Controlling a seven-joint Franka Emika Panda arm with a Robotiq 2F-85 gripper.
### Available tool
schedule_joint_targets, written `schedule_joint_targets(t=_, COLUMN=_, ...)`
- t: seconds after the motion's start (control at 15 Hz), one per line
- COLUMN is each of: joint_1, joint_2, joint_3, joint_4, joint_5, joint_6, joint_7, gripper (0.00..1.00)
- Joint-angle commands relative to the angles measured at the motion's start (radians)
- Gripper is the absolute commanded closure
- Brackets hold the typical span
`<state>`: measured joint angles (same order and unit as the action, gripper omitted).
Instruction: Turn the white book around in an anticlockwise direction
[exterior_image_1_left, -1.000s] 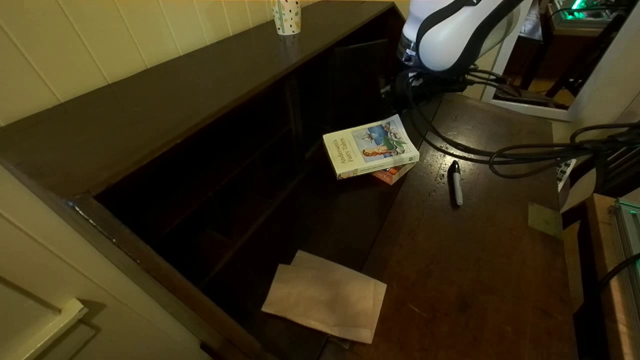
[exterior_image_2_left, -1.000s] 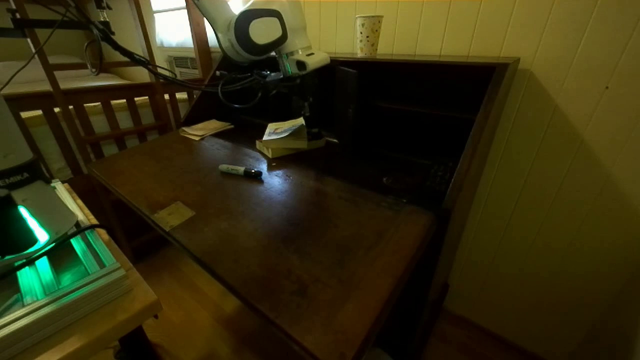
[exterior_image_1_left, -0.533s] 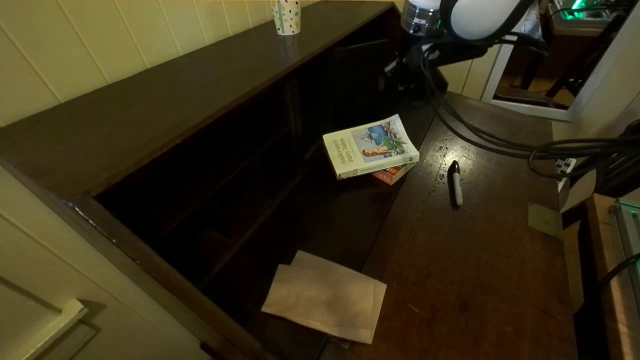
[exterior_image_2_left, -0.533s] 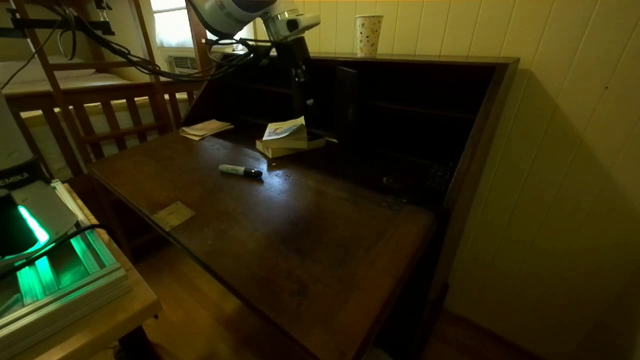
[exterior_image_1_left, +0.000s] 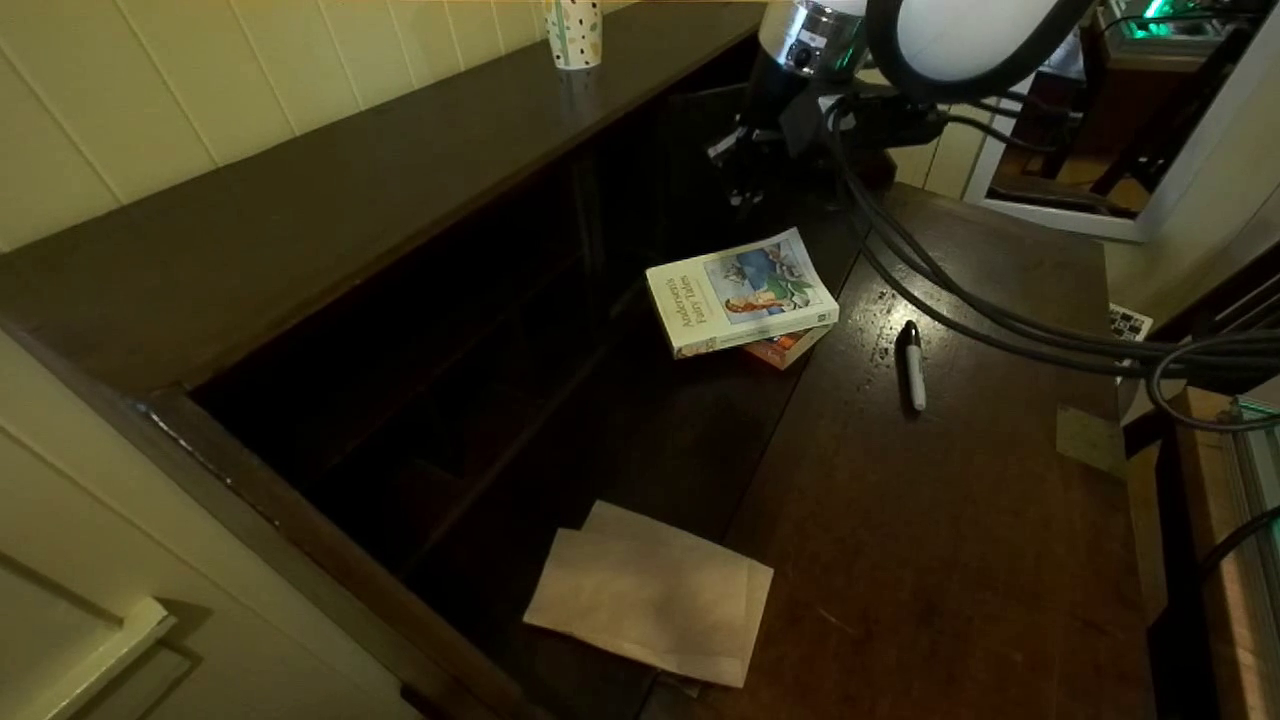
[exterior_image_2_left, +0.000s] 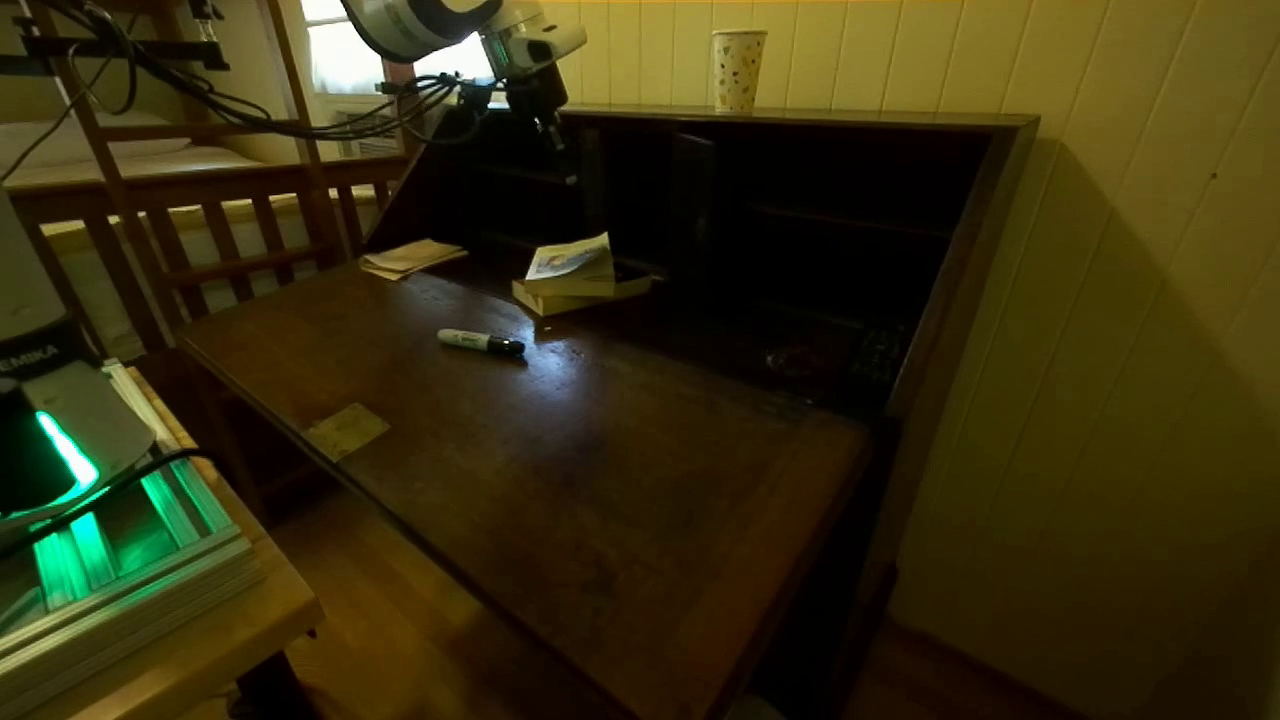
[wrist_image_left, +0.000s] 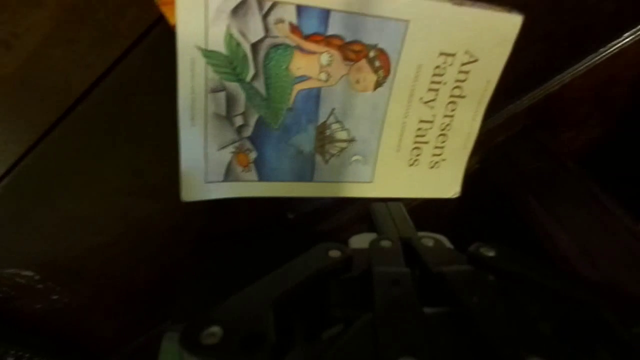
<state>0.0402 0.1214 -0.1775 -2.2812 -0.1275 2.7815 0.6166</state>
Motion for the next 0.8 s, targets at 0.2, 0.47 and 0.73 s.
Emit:
schedule_joint_targets(t=0.2, joint_1=-0.048, joint_2=0.065, joint_3=0.170, joint_4=-0.011, joint_5=0.384, joint_6=0.127, joint_7=-0.311, gripper=1.00)
schedule_joint_targets(t=0.47, joint_1=-0.099, joint_2=0.129, joint_3=0.266, joint_4=0.028, joint_5=0.561, joint_6=0.138, joint_7=-0.501, gripper=1.00)
schedule_joint_targets(t=0.73, joint_1=-0.143, joint_2=0.199, joint_3=0.316, joint_4=0.066, joint_5=0.615, joint_6=0.150, joint_7=-0.611, gripper=1.00)
